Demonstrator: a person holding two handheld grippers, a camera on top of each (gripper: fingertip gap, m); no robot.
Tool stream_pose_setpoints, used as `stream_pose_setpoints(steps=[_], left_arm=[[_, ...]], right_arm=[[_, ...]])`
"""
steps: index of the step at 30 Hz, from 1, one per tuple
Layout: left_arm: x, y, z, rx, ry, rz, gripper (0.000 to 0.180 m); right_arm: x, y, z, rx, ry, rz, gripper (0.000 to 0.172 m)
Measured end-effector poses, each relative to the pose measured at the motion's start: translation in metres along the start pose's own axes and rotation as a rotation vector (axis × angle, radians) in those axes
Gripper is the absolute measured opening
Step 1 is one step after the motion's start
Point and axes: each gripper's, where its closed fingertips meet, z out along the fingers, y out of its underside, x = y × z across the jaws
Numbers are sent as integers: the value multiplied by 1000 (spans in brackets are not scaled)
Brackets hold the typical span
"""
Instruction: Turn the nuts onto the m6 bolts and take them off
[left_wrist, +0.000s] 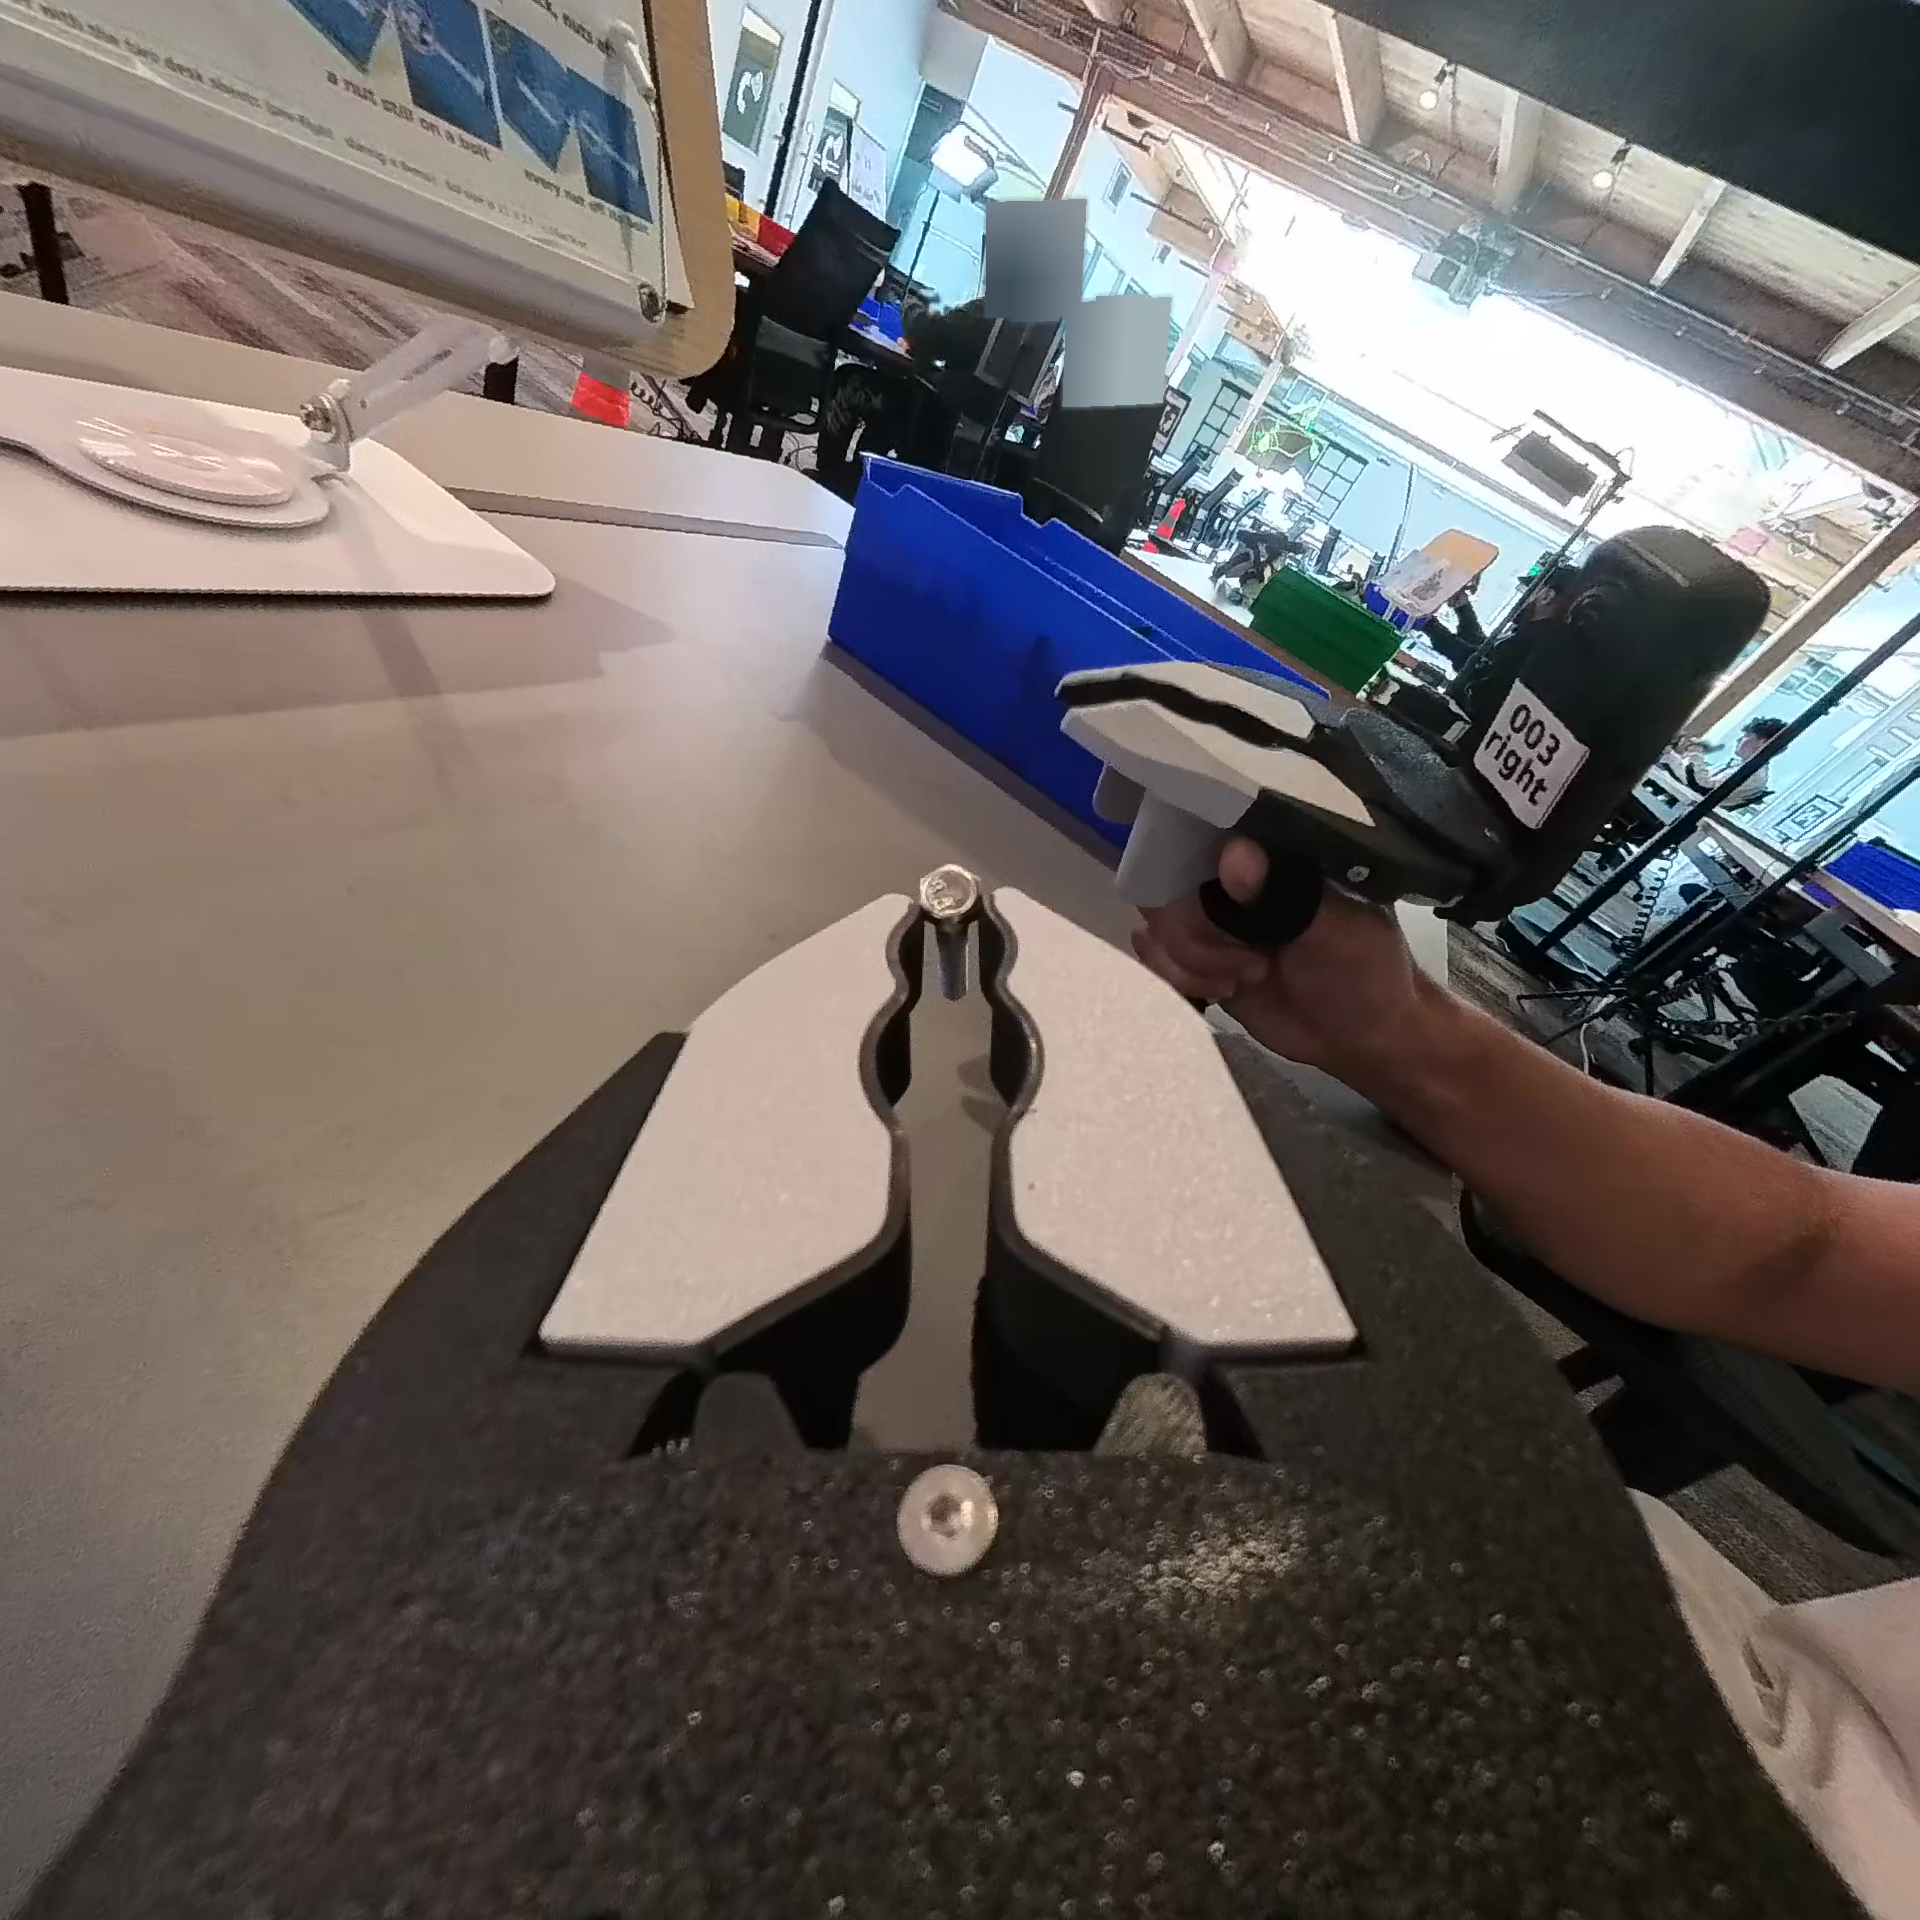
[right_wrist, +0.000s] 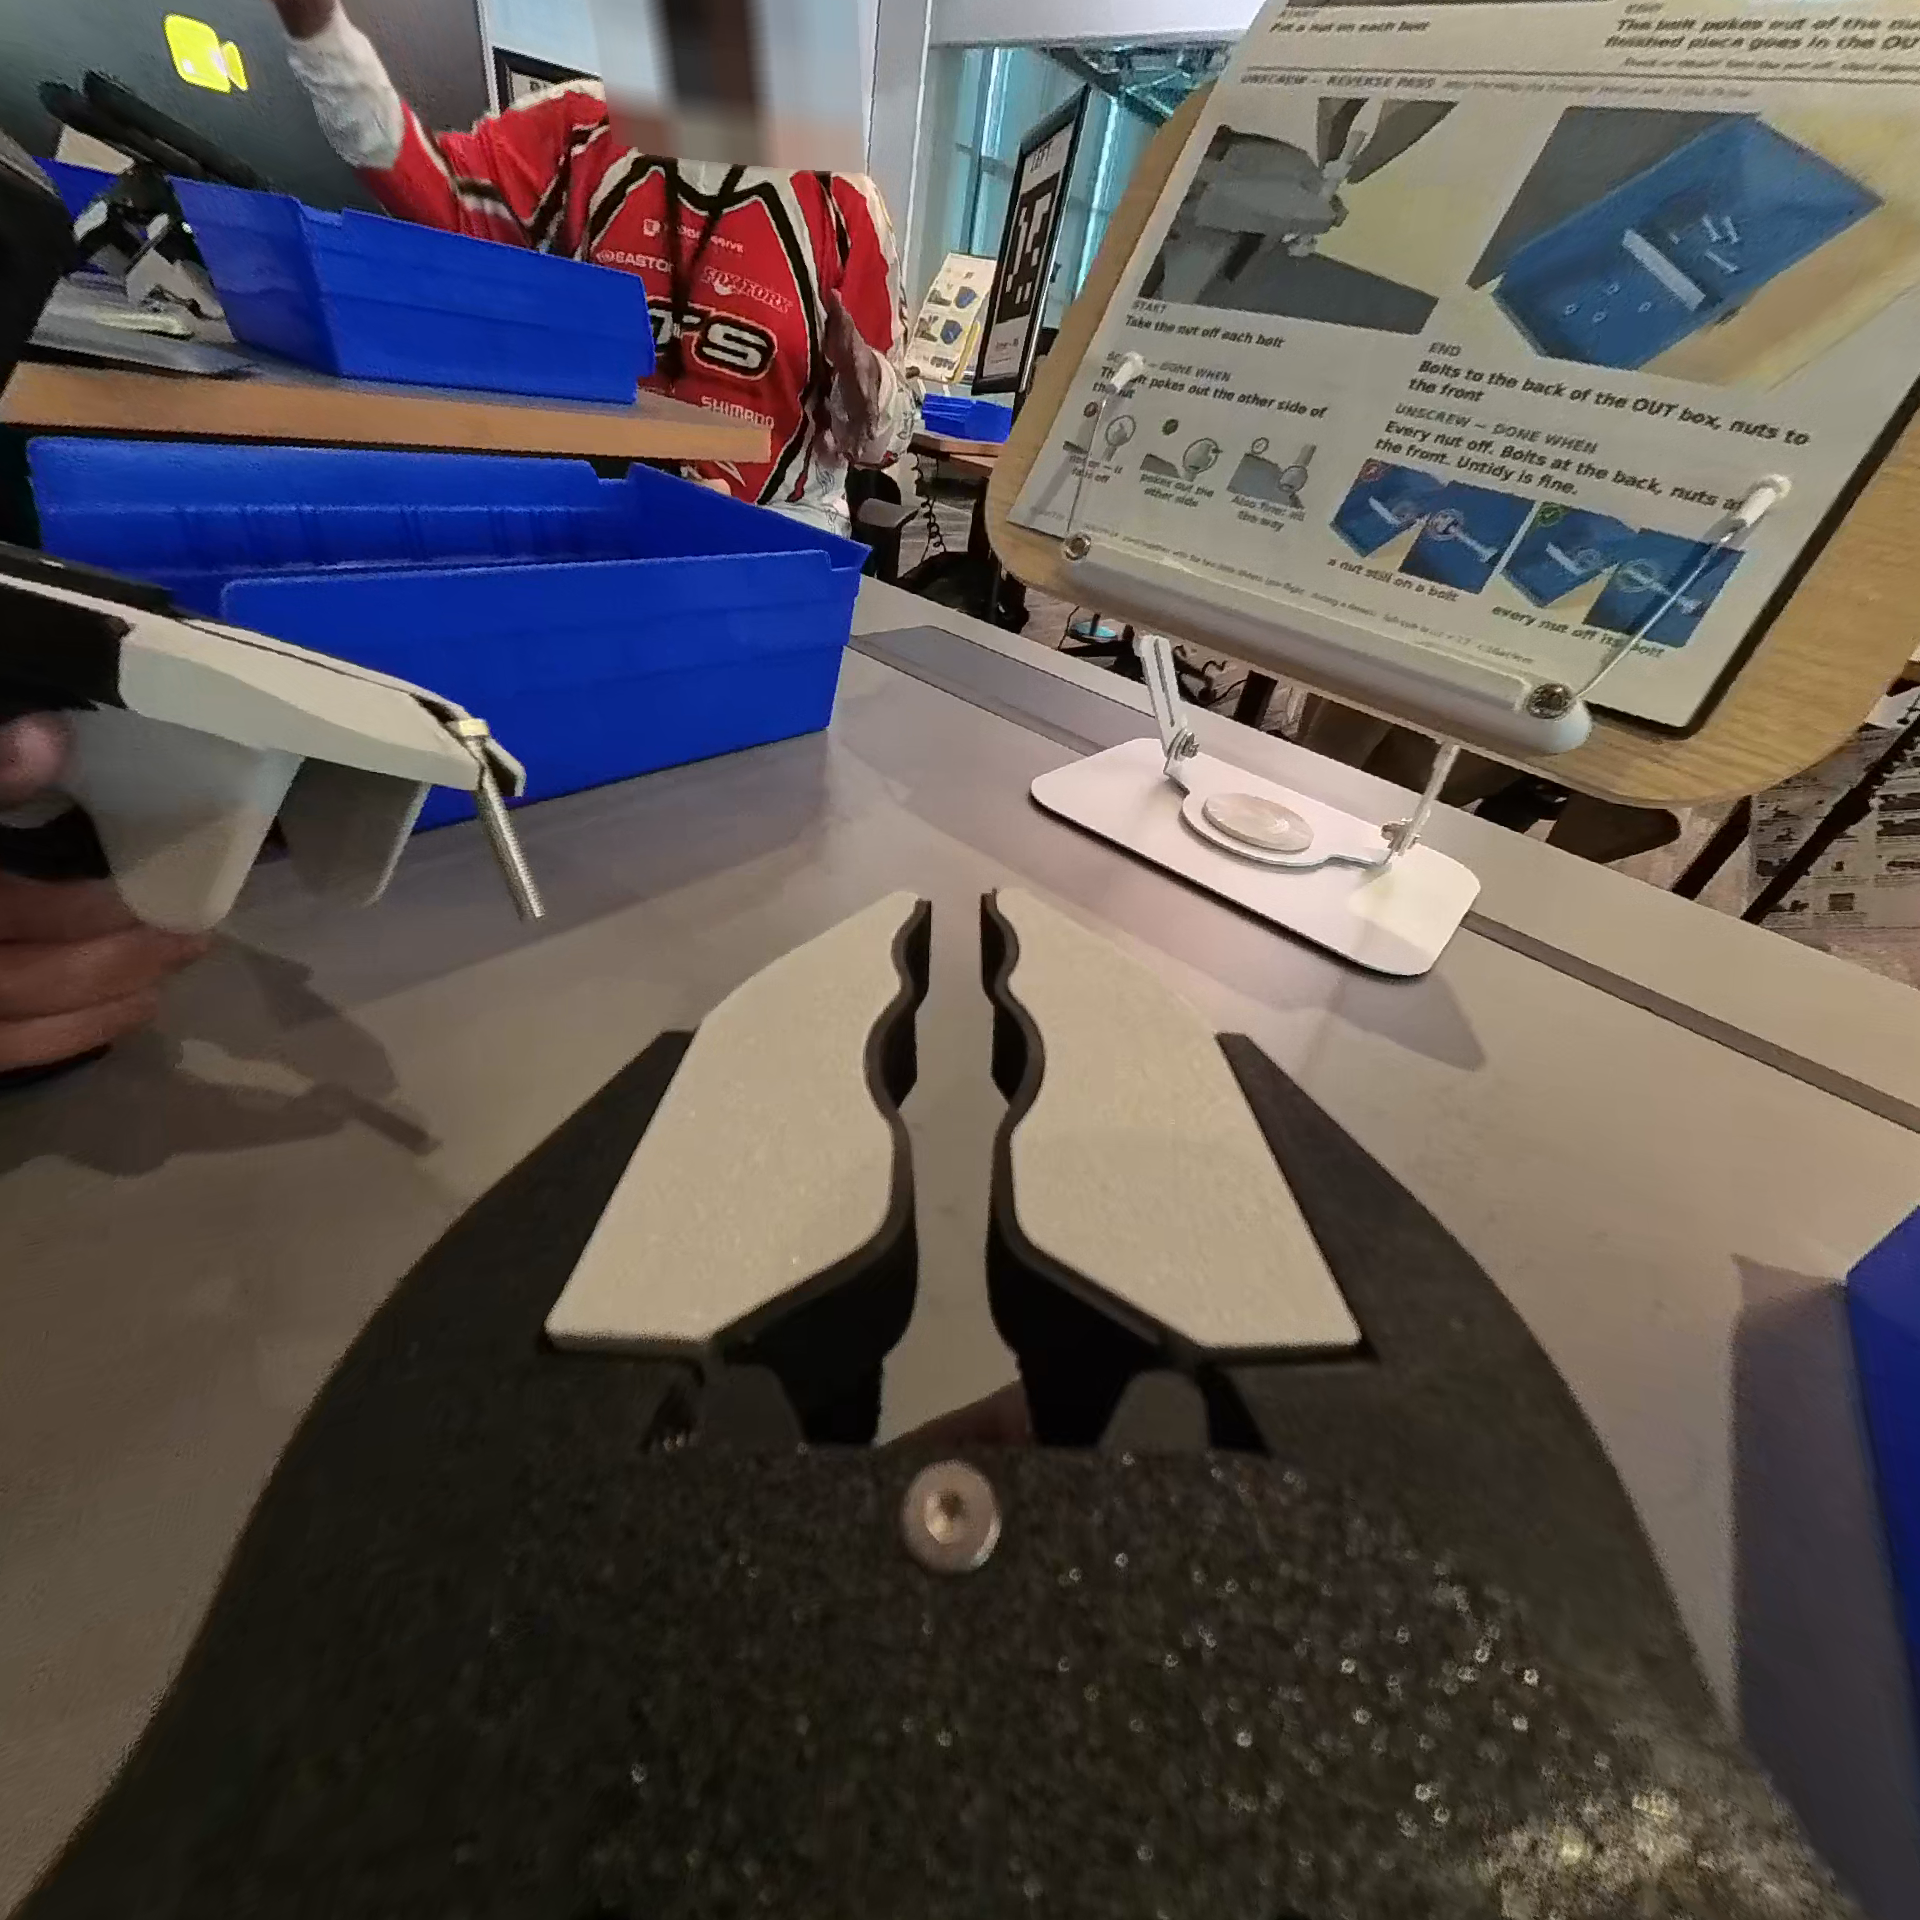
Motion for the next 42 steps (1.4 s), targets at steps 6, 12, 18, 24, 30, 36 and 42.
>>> stream_pose_setpoints(steps=[6, 12, 18, 24, 30, 36, 42], left_arm=[[1, 3, 3, -26, 9, -5, 9], [-15, 27, 34, -387, -59, -37, 9], [-42, 54, 74, -875, -180, 33, 9], [-49, 62, 106, -1033, -197, 52, 10], [-49, 67, 117, -1023, -168, 60, 10], [-39, 59, 108, -902, -96, 33, 29], [-13, 39, 62, -586, -54, 0, 35]], right_arm=[[-4, 3, 2, -14, -25, -5, 8], [1, 2, 0, -8, -11, -13, 7], [22, -1, -4, 6, 47, 45, 5], [30, -1, -9, 11, 60, 70, 4], [34, 4, -9, -16, 73, 66, 3], [37, 16, -9, -85, 84, 69, 3], [23, 42, -14, -363, -81, 129, 28]])
